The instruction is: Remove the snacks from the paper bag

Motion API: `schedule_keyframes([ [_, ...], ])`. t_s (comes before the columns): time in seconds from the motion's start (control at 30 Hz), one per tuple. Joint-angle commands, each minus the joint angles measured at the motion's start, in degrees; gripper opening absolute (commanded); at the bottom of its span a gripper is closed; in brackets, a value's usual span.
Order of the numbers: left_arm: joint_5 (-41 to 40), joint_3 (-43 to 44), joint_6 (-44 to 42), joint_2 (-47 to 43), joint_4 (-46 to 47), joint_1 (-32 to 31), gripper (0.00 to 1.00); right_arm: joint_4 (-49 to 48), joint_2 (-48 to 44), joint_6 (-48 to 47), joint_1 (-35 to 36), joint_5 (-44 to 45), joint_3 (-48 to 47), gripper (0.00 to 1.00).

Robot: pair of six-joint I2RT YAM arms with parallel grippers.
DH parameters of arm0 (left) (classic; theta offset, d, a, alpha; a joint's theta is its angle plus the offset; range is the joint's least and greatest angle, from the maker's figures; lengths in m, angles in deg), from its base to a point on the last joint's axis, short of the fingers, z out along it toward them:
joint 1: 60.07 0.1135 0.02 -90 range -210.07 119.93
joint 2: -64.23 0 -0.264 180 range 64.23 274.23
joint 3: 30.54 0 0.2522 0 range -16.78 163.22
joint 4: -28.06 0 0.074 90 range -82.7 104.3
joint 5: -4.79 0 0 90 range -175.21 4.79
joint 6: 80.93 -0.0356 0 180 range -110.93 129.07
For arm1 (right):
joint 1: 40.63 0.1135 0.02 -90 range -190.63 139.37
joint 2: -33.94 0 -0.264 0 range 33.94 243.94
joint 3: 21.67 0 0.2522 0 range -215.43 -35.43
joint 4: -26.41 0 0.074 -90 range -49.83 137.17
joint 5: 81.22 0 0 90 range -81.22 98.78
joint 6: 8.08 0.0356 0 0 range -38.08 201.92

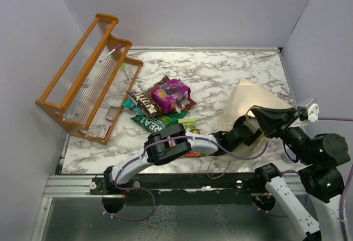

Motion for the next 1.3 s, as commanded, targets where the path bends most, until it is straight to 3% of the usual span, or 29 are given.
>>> schedule_keyframes([
  [0.0,-1.3,1.1,-2.4,0.7,-4.2,0.4,0.52,-2.1,-1.6,0.9,0.0,-0.4,-3.1,0.03],
  [0.17,1.4,0.1,-3.9,-3.7,-7.8,0.3,0.21,-0.7,-2.1,0.5,0.0,1.0,-3.1,0.02],
  [0.37,3.6,-5.3,-3.0,-11.9,-12.1,0.2,0.03,0.1,-3.8,0.0,0.0,4.3,-2.0,0.02],
  [0.77,14.1,-15.9,-0.7,-29.0,-21.7,-2.3,0.02,-1.1,-3.2,-1.5,0.0,5.8,-0.2,0.02],
  [1.27,12.3,-20.1,-13.0,-43.2,-32.5,-9.7,0.01,-0.2,-2.9,-3.2,0.0,7.7,-1.4,0.02],
])
